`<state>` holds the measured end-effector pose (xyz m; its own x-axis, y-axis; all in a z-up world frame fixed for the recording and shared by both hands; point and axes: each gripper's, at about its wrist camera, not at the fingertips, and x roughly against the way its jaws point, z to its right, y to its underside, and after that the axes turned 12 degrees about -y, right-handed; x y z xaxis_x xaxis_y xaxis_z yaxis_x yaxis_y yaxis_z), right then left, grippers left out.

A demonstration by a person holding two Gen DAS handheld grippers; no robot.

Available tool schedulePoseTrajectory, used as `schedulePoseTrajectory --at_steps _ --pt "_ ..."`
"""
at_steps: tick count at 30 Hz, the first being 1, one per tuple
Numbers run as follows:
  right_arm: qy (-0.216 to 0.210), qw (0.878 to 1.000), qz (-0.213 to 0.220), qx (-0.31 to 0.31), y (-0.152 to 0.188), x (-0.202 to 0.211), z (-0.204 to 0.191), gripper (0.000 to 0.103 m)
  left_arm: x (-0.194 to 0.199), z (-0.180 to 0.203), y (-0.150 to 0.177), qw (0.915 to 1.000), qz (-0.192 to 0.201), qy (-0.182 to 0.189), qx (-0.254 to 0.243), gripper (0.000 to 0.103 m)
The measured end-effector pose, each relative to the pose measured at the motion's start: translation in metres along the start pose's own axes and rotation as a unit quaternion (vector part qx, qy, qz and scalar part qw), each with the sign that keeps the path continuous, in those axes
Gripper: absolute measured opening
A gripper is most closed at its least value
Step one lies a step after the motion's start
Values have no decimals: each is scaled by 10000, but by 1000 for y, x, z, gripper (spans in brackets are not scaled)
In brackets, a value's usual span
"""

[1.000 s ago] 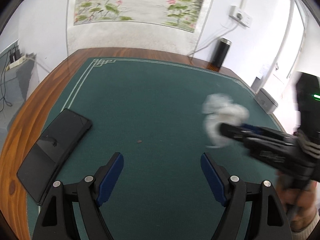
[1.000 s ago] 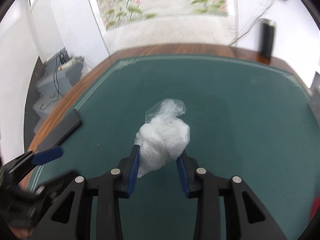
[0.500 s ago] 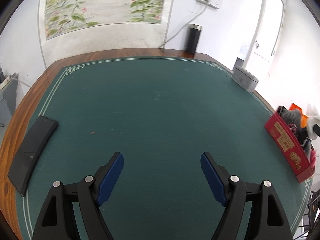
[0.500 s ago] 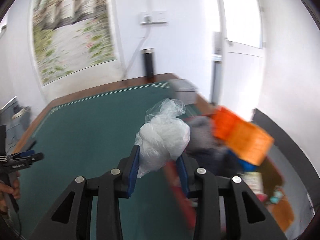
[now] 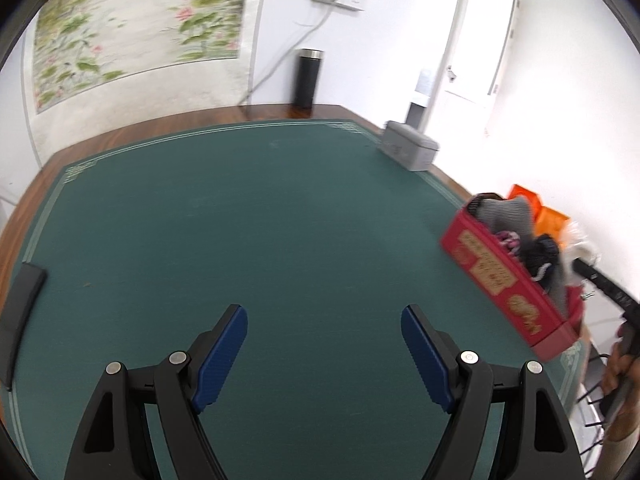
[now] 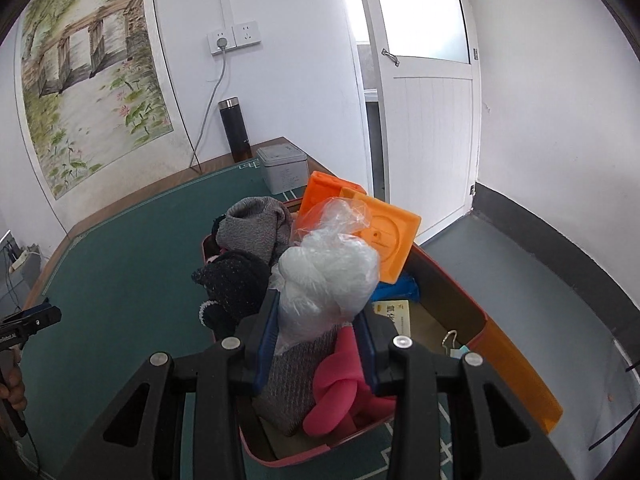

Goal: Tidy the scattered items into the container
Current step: 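Carry the white bundle into the red tin and open the right tool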

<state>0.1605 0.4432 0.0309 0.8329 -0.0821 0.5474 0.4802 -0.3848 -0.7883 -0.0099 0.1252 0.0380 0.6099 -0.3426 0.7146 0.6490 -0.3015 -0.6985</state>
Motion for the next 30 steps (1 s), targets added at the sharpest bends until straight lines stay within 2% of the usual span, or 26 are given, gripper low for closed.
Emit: schedulePoseTrajectory --at_steps 5,8,11,13,16,17,18,20,25,30 --pt "-14 10000 9 -41 4 0 8 40 2 45 -12 9988 86 419 -254 81" --pt "123 9999 -5 -11 3 -1 12 40 2 77 -17 9964 108 683 -486 81" --pt "258 9996 -121 53 4 -9 16 40 1 102 -19 9938 115 886 -668 81" --pt "195 9995 -249 67 7 -15 19 40 1 115 -20 9923 115 976 -748 81" --pt "25 9997 -246 47 8 -14 21 40 -1 124 -21 9914 109 1026 -805 81" --pt "-37 9997 -228 -14 7 -10 22 48 -2 125 -21 9913 101 1031 -814 81" --pt "-49 9998 -173 -56 6 -6 23 61 -3 127 -22 9912 93 1037 -823 81" --pt "-5 10000 -24 -57 5 4 23 66 -5 128 -22 9911 81 1044 -825 81" --pt "208 9991 309 194 2 25 13 67 -9 130 -22 9908 23 1078 -813 81" --pt "327 9981 512 83 -2 33 15 67 -6 129 -19 9899 48 1131 -852 81"
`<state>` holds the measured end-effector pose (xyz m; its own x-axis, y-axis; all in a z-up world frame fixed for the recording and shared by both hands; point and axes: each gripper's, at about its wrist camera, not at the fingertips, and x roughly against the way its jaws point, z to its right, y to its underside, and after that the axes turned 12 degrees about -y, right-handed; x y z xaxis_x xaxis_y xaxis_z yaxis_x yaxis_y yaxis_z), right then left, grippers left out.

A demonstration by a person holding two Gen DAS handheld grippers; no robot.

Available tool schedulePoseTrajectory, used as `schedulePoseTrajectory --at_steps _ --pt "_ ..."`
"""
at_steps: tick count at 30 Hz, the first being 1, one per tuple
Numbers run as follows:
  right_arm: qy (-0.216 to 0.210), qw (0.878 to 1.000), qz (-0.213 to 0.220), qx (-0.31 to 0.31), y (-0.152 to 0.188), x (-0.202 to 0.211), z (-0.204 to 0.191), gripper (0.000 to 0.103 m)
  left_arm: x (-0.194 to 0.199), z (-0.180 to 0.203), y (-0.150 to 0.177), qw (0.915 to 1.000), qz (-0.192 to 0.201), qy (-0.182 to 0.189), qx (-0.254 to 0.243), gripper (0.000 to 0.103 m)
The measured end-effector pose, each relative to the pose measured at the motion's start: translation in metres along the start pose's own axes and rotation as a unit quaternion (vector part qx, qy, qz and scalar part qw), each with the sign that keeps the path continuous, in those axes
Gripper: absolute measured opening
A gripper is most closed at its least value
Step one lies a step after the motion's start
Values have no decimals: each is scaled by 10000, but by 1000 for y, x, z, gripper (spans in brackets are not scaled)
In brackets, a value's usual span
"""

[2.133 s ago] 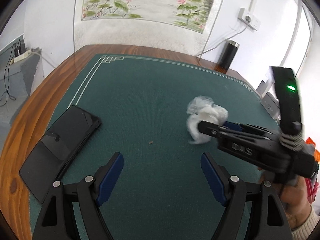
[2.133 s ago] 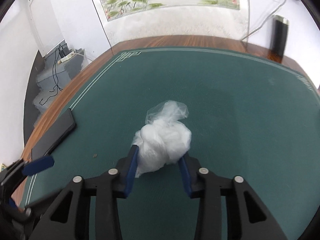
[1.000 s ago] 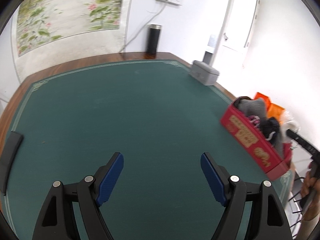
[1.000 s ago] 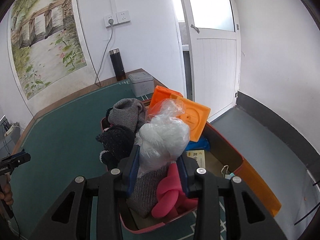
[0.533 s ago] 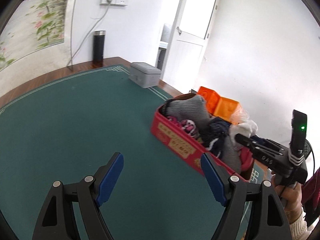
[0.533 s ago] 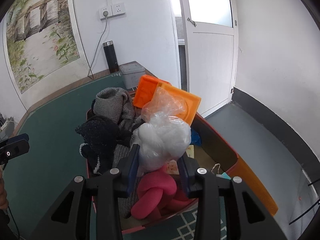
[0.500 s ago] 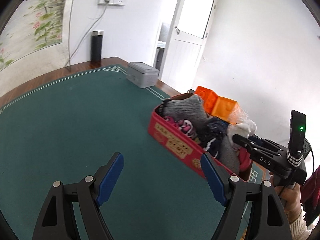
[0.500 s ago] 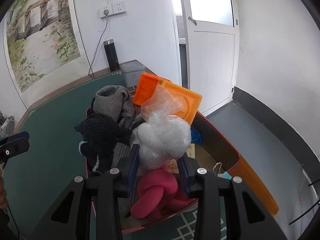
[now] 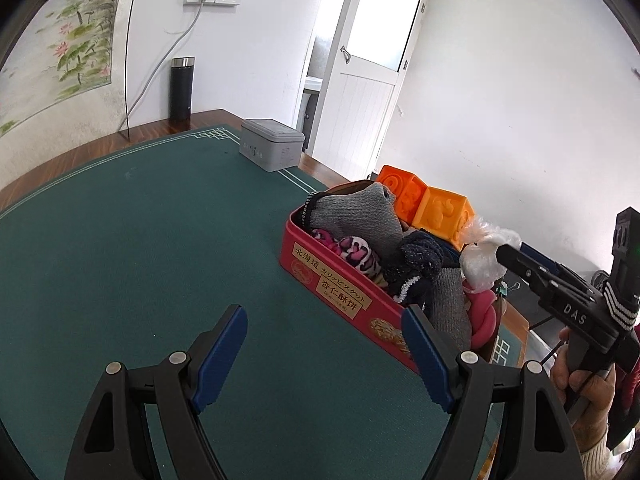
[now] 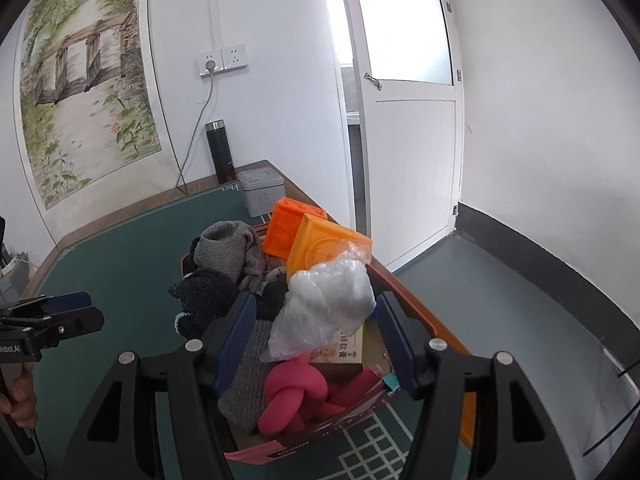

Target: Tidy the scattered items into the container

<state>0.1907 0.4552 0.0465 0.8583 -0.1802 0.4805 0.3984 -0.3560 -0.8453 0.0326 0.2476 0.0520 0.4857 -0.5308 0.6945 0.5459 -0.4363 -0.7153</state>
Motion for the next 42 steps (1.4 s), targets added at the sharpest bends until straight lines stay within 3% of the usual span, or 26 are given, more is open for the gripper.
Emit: schedulePoseTrajectory --at_steps 5,11,19,22,25,28,31,37,42 --pt "-73 9998 87 -154 -5 6 8 67 2 -4 0 10000 29 32 43 81" --pt "-602 9951 -537 -570 9 -31 21 66 0 -5 4 9999 -31 99 48 81" --pt "-442 9953 -855 -139 8 -47 11 67 -7 2 2 9998 -105 -165 63 81" --pt "-509 9953 -819 -107 8 -37 8 70 -8 12 6 9996 -100 -227 109 81" --pt "-675 9958 -597 -139 6 -13 6 82 -14 22 15 9992 -287 -254 91 83" --pt "-618 9966 -541 51 7 10 0 88 -15 33 23 9987 -406 -288 78 83" --pt "-508 9970 -519 263 15 28 -7 103 -19 44 29 9984 -476 -302 75 83" --pt "-492 9964 -405 563 22 52 -15 103 -15 61 30 9981 -459 -418 -15 86" --pt "-460 9982 -179 354 29 71 1 103 -12 77 33 9979 -421 -453 -205 89"
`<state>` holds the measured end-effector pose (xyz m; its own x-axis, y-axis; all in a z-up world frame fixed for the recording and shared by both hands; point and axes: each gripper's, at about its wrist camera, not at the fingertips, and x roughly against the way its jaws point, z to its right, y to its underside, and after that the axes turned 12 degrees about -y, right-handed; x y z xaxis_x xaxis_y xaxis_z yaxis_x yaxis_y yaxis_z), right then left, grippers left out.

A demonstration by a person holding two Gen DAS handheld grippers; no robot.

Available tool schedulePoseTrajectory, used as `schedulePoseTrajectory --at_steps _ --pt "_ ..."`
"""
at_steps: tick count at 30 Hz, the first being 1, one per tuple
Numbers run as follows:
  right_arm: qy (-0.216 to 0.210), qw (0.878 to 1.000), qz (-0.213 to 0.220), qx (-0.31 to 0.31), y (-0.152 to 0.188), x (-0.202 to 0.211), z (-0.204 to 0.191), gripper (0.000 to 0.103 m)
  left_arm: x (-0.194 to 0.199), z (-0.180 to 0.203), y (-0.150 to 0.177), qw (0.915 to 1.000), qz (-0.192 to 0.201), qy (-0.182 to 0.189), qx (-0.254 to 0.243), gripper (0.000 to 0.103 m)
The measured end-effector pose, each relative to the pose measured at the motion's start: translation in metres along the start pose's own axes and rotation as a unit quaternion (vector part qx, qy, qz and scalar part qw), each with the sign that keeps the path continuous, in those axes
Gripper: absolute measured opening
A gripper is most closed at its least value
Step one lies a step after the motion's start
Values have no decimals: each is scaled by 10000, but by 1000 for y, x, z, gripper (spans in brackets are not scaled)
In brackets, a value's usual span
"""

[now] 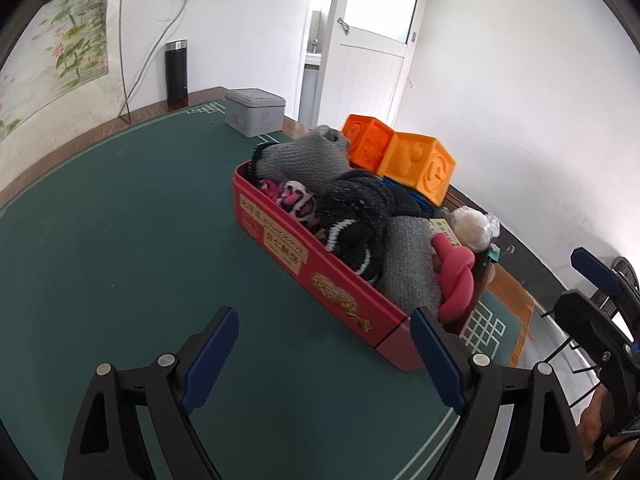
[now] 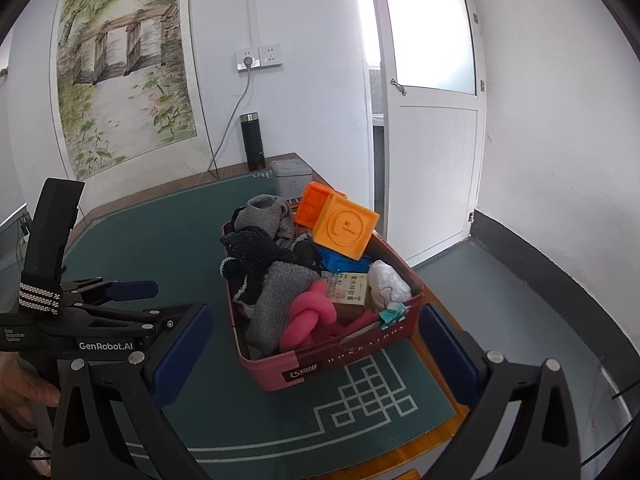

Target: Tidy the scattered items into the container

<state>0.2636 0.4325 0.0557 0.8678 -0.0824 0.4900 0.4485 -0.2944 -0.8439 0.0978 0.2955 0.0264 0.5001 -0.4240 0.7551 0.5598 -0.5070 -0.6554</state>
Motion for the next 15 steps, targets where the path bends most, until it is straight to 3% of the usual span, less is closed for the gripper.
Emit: schedulePoseTrajectory --at_steps 15 --pt "-6 9998 -12 192 14 14 -11 103 22 15 3 9992 252 -312 -67 89"
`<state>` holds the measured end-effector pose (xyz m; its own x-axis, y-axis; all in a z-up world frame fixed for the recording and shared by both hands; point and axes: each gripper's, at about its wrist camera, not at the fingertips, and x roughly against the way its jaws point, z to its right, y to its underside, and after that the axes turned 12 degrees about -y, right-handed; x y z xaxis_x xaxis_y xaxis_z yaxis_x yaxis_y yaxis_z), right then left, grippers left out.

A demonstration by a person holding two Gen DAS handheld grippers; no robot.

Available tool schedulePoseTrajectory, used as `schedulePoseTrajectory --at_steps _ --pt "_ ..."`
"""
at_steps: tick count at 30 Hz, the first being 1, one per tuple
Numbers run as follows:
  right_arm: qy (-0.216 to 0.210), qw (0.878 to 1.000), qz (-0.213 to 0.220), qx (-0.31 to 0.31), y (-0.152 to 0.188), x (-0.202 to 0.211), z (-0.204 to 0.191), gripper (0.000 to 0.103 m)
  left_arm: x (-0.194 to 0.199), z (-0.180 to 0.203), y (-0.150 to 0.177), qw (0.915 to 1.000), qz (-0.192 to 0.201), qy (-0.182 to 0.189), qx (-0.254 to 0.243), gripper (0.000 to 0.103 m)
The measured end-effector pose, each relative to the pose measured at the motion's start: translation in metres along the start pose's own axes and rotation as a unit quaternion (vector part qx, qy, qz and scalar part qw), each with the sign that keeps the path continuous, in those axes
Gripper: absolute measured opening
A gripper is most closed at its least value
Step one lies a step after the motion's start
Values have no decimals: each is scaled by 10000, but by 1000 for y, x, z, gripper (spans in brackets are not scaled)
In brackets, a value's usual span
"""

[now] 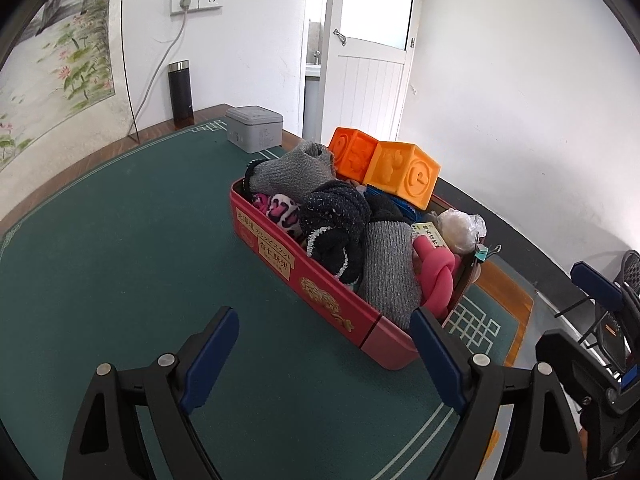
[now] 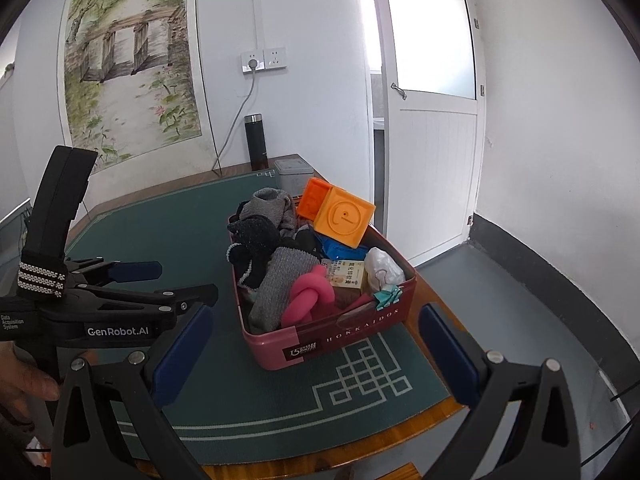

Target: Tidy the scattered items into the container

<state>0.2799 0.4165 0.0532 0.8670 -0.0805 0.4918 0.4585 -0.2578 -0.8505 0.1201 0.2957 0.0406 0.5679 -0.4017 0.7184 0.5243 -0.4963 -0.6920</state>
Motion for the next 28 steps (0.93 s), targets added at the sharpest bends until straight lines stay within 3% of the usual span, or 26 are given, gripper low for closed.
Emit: schedulePoseTrajectory --at_steps 28 --pt "87 9999 -51 140 3 0 -6 103 9 4 3 9999 167 -6 -21 89"
